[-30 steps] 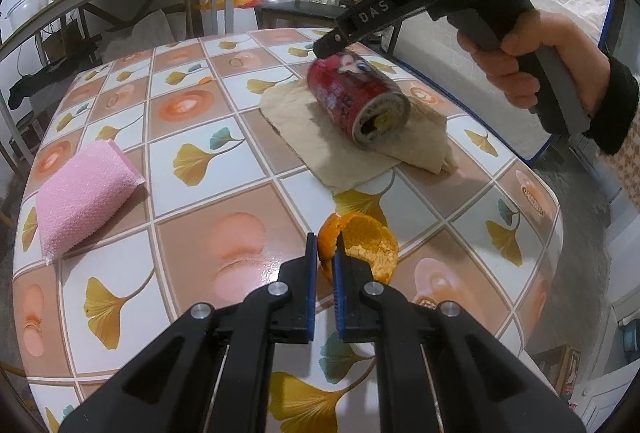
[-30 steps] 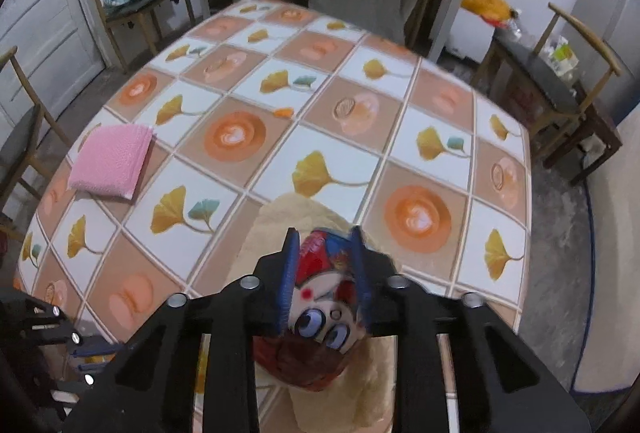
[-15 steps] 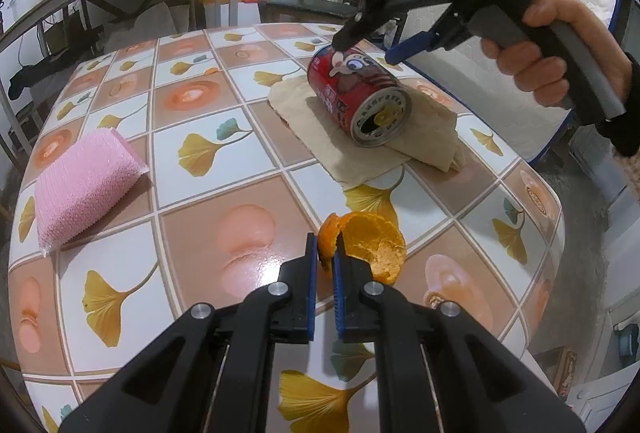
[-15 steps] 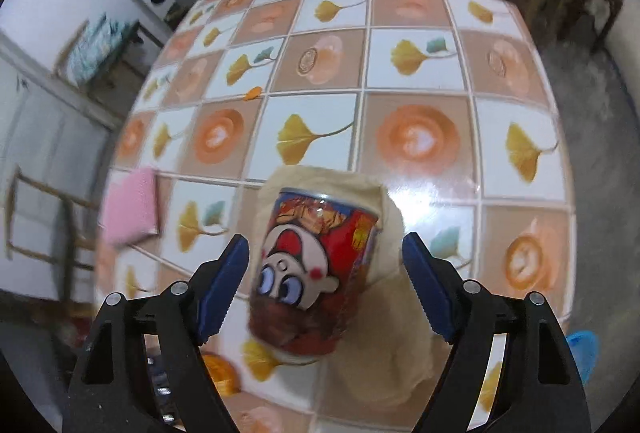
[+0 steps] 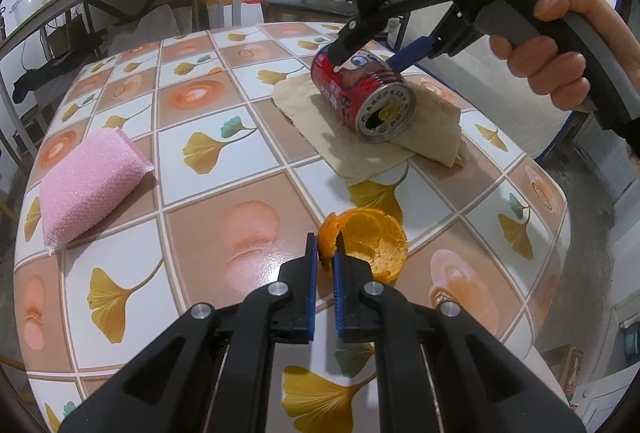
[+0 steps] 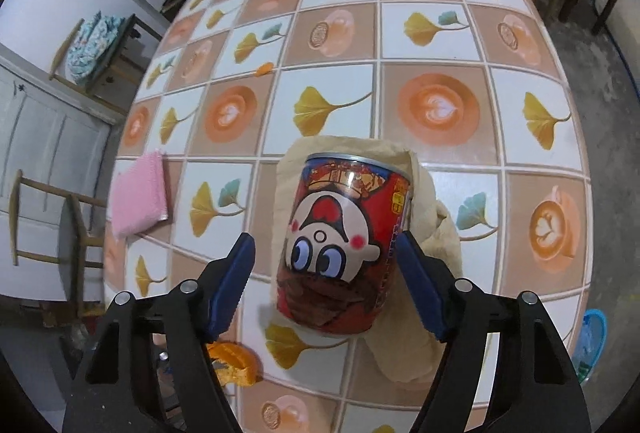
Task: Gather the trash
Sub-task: 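Grasp the red cartoon can with the right gripper and lift it, then carry the red can with the right gripper while the left gripper carries the orange peel to the wastebasket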
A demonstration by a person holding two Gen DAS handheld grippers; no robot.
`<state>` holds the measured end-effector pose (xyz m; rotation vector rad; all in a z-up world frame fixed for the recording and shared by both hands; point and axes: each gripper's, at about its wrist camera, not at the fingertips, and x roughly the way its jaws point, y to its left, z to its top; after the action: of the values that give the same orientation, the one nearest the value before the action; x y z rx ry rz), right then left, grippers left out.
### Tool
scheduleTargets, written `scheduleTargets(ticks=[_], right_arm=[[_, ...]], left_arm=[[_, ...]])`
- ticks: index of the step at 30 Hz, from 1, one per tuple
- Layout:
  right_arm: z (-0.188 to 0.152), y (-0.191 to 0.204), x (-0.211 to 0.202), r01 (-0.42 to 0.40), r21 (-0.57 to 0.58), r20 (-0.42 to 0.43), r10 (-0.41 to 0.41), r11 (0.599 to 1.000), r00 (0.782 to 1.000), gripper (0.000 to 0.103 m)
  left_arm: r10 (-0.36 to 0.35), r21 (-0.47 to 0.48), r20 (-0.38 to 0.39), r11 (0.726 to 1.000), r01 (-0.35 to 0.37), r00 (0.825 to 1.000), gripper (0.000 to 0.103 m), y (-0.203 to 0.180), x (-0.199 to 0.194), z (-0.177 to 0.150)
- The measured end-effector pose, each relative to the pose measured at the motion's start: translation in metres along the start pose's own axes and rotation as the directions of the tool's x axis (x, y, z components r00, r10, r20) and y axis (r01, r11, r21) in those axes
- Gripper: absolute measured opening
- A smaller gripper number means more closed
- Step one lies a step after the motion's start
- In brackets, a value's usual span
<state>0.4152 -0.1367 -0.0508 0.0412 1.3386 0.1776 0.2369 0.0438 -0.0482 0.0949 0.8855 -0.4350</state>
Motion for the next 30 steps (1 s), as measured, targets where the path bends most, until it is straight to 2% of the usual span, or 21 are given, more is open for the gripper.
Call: scheduleTargets(ticks=[9, 12, 18, 30], right_arm=[[0.001, -0.008, 0.019, 0.04, 0.016, -0.032, -0.04, 0.999, 0.999, 0.064], [0.0, -0.012, 0.023, 0.018, 0.031, -0.034, -0.017, 0.999, 0.999, 0.064], [-0.002, -0.017, 0.017, 0.004, 0.045, 0.004, -0.004, 0.999, 1.0, 0.063], [-0.009, -0.017, -0.037, -0.113, 0.046, 0.131, 0.106, 0.993, 0.986, 0.063]], left_arm=[[0.003, 0.004, 0.0, 1.0, -0.003, 1.0, 0.007, -0.001, 0.001, 0.0], [0.003, 0.003, -0.001, 1.0, -0.003, 1.0, 0.007, -0.001, 0.001, 0.0], [0.003, 0.003, 0.001, 1.0, -0.003, 1.0, 0.007, -0.001, 0.001, 0.0], [0.005, -0.03, 0.018, 1.0, -0.005, 1.0, 0.006, 0.006, -0.009, 0.003]])
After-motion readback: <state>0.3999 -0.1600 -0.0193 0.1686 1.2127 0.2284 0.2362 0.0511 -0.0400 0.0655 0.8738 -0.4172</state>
